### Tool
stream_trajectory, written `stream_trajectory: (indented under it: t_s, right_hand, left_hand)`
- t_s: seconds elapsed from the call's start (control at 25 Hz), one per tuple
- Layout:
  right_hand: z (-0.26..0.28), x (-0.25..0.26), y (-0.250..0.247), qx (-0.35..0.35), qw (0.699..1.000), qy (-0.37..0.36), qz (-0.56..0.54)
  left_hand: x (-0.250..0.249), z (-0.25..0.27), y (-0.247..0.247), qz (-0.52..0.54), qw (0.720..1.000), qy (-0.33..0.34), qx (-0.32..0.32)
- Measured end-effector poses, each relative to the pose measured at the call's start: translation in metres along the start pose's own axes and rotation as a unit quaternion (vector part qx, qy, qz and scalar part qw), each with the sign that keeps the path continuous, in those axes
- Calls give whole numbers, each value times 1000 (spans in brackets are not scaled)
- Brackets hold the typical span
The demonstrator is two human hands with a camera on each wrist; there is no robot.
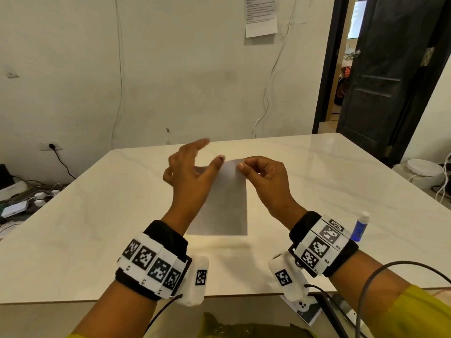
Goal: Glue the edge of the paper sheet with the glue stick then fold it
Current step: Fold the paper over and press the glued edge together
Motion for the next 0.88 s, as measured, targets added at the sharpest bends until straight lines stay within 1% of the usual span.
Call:
stream_trajectory:
  t_s: [0.04, 0.08, 0.12, 0.16, 0.2, 0.28, 0.32, 0.4, 0.48, 0.56, 0.68, 0.76, 0.88]
  right_hand:
    - [0, 5, 3, 4, 1000, -18, 16]
    - [-1, 10, 6, 11, 999, -35, 29]
    - [-1, 14, 8, 18, 998, -50, 44]
    - [-1, 17, 10, 24, 996, -63, 61]
    - [-1, 18, 11, 28, 994, -71, 76]
    - [0, 17, 12, 35, 993, -75, 86]
    - [0, 15, 12, 40, 993, -72, 85]
    - [0, 8, 12, 51, 994, -54, 78]
    - [0, -3, 9, 59, 995, -24, 73]
    - [3, -12, 6, 66, 995, -4, 80]
    - [9, -20, 4, 82, 994, 13, 77]
    - [12, -25, 1, 86, 993, 22, 72]
    - [17, -40, -9, 85, 993, 55, 69]
  left_hand:
    - [-15, -1, 6, -85, 995, 51, 13]
    - [-29, -2, 9, -149, 984, 92, 13]
    - [-38, -3, 11, -186, 975, 123, 5]
    - [-43, -4, 13, -196, 970, 142, 3]
    - [-44, -5, 16, -187, 971, 150, 10]
    - [-40, -5, 22, -134, 978, 159, 29]
    - [-41, -5, 23, -104, 980, 170, 27]
    - [-41, -4, 17, -47, 984, 173, 4]
    - [-34, -5, 10, 1, 989, 148, -19]
    - [-29, -6, 6, 11, 991, 131, -30]
    - [-28, -4, 5, 3, 991, 134, -29]
    - [-27, -3, -1, 6, 989, 138, -46]
    - [-24, -8, -19, 18, 986, 144, -79]
Point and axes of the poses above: each hand's wrist, its own z-axis away from the middle knuckle, its own y-axis out of the palm, x = y × z, the point moved 10 cm from there along -z, towards the middle knuckle, and after that the axes turned 5 degrees about y, right-handed, at the moved point
